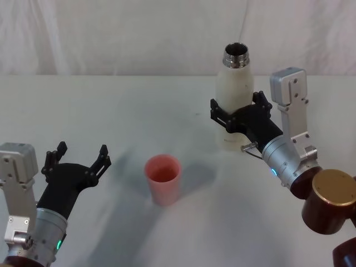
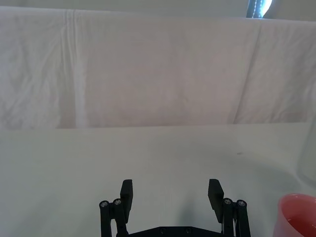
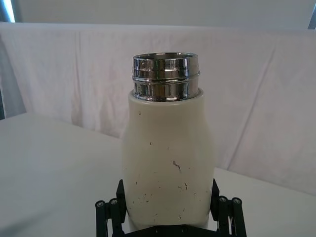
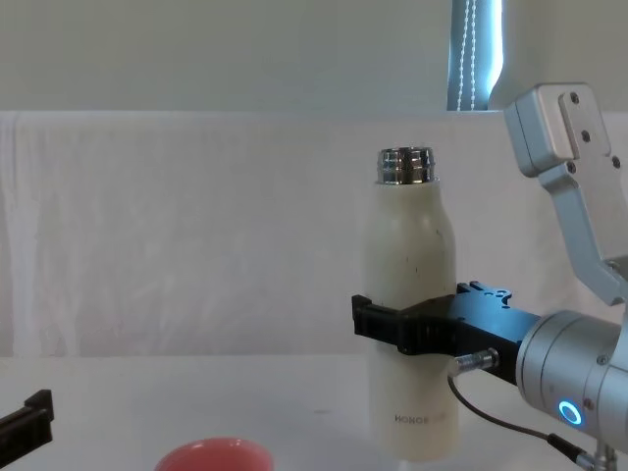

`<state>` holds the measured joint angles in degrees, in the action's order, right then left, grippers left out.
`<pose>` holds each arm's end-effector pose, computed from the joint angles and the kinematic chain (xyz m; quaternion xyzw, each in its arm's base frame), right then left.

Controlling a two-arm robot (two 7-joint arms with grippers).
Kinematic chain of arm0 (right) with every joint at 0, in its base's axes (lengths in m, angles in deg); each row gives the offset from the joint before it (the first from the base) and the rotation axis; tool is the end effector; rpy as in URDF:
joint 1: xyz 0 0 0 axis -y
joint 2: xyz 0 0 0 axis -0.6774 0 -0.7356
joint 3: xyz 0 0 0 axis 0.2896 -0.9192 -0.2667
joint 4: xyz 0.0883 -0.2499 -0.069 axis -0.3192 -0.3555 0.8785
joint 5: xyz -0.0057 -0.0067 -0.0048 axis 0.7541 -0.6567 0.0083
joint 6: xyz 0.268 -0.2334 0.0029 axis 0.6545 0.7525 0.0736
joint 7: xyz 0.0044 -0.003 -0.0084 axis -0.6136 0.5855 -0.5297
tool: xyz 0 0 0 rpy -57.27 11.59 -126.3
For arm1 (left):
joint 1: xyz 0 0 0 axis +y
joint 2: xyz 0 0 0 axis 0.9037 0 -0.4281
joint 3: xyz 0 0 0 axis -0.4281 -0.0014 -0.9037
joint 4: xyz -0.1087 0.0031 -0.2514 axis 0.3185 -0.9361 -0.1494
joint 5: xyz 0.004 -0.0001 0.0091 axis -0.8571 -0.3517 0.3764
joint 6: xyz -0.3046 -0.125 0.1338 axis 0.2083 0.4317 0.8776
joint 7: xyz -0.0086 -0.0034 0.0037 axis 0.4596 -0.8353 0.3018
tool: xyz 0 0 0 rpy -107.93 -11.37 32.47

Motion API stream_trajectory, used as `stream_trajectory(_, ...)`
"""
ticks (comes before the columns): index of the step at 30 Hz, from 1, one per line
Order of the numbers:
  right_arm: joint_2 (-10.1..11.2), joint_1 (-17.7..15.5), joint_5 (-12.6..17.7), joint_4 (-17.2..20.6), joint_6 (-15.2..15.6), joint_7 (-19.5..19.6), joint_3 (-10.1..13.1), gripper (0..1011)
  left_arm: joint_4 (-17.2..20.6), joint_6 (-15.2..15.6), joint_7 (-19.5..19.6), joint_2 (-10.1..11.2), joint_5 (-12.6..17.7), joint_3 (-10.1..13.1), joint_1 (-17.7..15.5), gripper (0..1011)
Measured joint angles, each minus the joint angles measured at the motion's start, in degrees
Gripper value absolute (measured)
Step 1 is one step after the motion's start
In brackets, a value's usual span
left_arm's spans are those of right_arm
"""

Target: Grasp the thermos with one hand and pour water into the cup lid.

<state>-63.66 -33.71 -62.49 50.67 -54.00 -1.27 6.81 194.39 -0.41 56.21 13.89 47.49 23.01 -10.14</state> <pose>0.4191 0.1021 -0.2261 -0.0025 -0.0450 -0.5142 0.8565 0.3035 0.0287 -0.2701 -0.0174 0.0065 0.6616 0.7496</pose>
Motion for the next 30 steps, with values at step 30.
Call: stream_trajectory(30,4.81,-8.48,-10.35,8.38,-2.20,2.56,0.24,960,0.00,0.00,0.00,0.00,0.00,0.00,0.00,1001)
